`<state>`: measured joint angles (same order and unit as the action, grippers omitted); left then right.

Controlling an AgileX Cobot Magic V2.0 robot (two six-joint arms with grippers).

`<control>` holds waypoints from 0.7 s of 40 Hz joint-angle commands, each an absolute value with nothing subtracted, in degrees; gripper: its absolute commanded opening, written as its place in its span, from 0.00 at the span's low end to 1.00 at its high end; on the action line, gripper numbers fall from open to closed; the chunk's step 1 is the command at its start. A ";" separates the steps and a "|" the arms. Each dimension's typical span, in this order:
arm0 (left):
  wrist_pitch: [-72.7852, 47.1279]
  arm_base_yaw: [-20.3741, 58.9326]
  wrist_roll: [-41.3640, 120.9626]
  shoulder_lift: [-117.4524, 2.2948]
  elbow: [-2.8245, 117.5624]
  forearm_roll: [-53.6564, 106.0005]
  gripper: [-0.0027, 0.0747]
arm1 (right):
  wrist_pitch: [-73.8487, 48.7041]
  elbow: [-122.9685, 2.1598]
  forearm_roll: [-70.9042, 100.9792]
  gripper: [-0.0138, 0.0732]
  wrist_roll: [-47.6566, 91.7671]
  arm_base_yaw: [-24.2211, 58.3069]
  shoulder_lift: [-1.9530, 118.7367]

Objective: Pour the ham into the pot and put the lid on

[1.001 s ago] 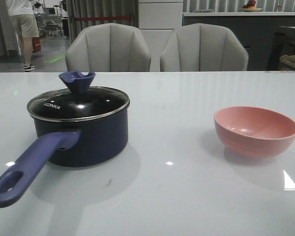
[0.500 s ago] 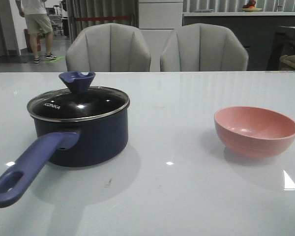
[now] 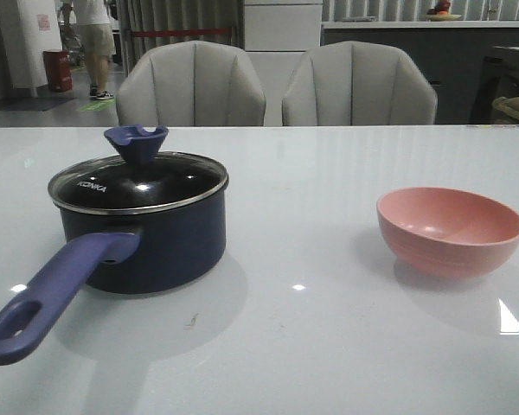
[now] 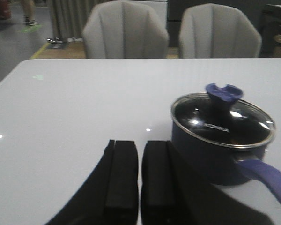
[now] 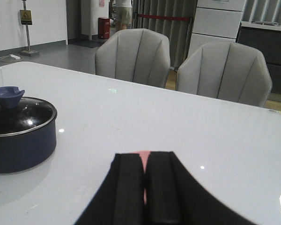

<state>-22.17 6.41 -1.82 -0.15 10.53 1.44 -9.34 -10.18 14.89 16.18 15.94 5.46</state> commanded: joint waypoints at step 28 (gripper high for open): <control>1.96 2.00 -1.99 -0.86 -1.44 1.72 0.19 | -4.95 -11.78 15.25 0.35 16.66 15.89 6.11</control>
